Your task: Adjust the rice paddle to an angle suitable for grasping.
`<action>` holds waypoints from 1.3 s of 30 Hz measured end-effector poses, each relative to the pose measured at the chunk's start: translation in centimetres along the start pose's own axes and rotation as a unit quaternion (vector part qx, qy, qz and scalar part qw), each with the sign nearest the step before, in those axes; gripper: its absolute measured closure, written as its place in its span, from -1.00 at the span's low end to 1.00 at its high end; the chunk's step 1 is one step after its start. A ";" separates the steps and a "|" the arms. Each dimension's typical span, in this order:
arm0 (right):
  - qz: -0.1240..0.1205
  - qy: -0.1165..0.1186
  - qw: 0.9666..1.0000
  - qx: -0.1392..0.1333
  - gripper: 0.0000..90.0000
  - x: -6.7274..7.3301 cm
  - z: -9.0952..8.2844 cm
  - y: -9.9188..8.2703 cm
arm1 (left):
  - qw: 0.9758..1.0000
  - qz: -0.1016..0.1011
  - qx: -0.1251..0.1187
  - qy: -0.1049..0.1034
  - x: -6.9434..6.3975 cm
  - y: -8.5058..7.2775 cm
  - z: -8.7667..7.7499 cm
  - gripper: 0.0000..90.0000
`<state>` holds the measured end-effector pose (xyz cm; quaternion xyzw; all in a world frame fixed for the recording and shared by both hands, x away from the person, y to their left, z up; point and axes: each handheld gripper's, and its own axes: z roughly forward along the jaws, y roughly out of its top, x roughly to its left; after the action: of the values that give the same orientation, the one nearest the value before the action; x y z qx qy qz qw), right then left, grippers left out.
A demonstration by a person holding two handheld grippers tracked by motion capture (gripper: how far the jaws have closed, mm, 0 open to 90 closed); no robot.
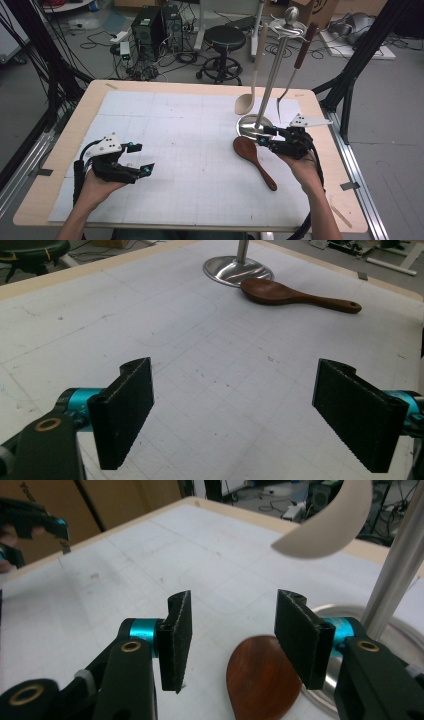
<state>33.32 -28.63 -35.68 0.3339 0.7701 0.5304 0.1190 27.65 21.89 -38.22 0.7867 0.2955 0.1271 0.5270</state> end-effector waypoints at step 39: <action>-0.014 -0.086 0.987 0.135 0.52 1.3 2.3 -9.9 | 1.000 0.003 0.007 -0.006 -0.2 -0.2 0.5 -0.61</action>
<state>29.79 -28.20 -45.26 0.3804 0.8260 0.3894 0.1462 27.73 21.42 -38.58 0.7921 0.2913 0.1221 0.5224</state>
